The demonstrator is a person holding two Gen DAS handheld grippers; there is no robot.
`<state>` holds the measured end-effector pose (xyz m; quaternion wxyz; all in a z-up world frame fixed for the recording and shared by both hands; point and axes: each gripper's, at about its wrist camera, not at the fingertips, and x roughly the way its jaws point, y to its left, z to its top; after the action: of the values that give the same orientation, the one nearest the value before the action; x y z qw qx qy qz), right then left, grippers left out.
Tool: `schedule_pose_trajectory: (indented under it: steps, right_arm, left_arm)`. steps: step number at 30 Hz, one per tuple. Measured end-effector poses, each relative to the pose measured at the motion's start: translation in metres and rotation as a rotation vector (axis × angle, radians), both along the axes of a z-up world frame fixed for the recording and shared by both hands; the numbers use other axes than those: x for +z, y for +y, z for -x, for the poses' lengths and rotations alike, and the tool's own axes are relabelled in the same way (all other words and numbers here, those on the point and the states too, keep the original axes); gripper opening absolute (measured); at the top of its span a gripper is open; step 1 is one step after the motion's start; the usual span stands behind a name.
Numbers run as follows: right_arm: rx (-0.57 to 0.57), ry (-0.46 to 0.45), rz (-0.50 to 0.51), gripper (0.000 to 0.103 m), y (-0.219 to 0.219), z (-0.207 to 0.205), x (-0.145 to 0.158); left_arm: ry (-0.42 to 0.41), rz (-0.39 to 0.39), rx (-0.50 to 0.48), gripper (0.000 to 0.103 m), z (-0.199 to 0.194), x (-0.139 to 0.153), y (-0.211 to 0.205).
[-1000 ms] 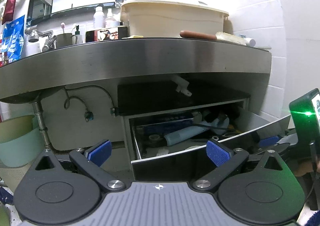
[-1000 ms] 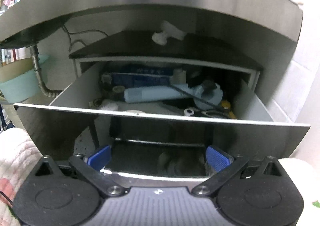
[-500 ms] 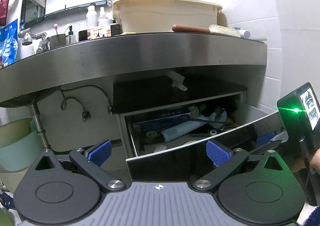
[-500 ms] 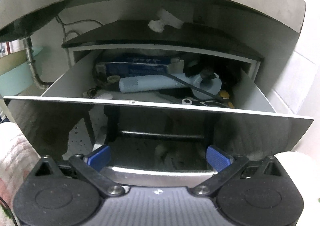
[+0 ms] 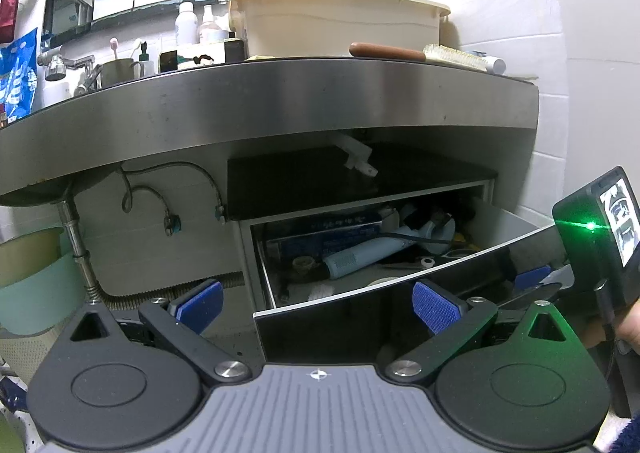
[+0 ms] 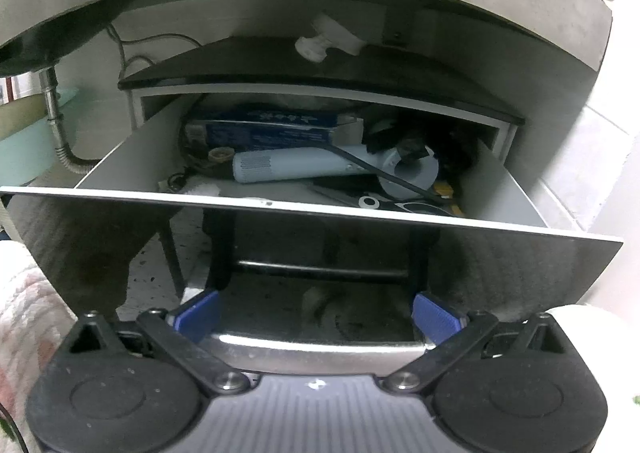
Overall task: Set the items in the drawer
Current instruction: 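Push the drawer front inward with the right tool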
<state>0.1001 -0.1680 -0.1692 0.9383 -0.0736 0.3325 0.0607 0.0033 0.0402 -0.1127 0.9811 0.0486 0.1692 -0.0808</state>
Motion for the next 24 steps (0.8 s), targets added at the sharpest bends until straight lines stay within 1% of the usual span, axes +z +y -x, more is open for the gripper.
schedule_pose_trajectory:
  steps: [7, 24]
  right_arm:
    - [-0.014, -0.002, 0.007, 0.103, 0.0019, -0.0004, -0.0012]
    - [-0.018, 0.011, 0.014, 0.103, 0.0029, -0.003, -0.0001]
  left_arm:
    - [0.01, 0.016, 0.003, 0.102, -0.0013, -0.0004, 0.0022]
    - [0.027, 0.018, 0.005, 0.102, -0.0027, -0.0021, 0.0016]
